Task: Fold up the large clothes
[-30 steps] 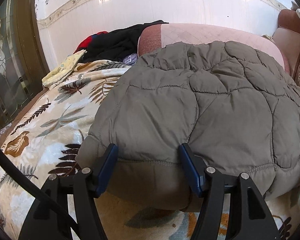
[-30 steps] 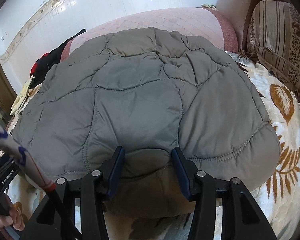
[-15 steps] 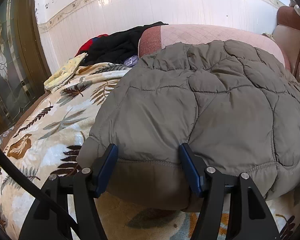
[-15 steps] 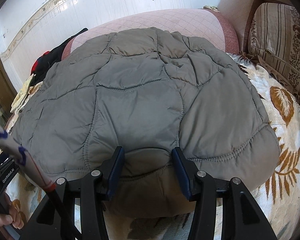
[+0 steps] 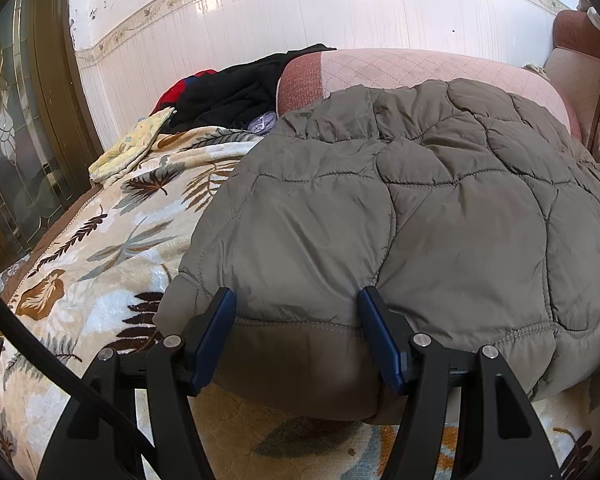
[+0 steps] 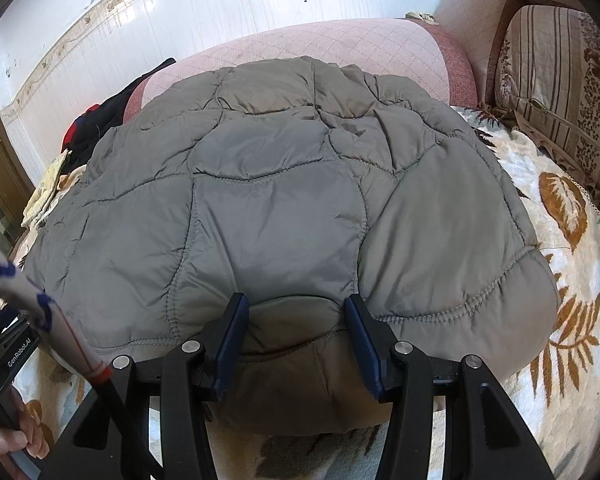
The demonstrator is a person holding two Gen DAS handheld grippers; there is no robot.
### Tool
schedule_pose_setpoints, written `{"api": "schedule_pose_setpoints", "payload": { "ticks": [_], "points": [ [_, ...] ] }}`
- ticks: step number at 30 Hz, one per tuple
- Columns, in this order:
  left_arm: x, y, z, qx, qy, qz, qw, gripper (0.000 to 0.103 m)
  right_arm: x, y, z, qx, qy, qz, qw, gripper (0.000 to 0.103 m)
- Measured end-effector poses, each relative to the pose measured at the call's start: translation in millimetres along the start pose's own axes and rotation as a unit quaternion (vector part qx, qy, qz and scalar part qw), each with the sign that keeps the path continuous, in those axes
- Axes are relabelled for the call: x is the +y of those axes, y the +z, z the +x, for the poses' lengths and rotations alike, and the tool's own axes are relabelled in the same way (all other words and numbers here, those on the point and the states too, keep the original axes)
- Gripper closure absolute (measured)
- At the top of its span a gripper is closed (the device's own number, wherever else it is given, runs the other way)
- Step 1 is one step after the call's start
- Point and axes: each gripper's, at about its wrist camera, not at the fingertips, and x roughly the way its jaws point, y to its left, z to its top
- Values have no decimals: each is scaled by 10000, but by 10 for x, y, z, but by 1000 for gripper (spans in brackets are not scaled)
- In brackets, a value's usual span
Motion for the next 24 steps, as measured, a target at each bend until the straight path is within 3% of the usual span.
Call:
{"api": "schedule_pose_setpoints", "payload": {
  "ticks": [4, 7, 10, 13, 17, 24],
  "points": [
    [-1, 1, 1, 3, -3, -5, 10000, 40, 11, 25, -102, -153, 5, 20, 9999, 48],
    [0, 4, -3, 6, -4, -5, 10000, 40, 106, 65, -311, -730, -85, -205, 9971, 48],
    [-1, 6, -10, 1, 7, 0, 10000, 40, 293, 63, -434, -1111, 243, -615, 9916, 48],
    [2, 8, -18, 0, 13, 3, 10000, 40, 448, 6, -327, -907, 483, -905, 9906, 48],
    [-7, 7, -28, 1, 24, 20, 10000, 40, 469, -39, -68, -503, 366, -1017, 9929, 48],
    [-10, 9, -27, 5, 21, 10, 10000, 40, 485, -63, -35, -392, 372, -977, 9937, 45]
  ]
}}
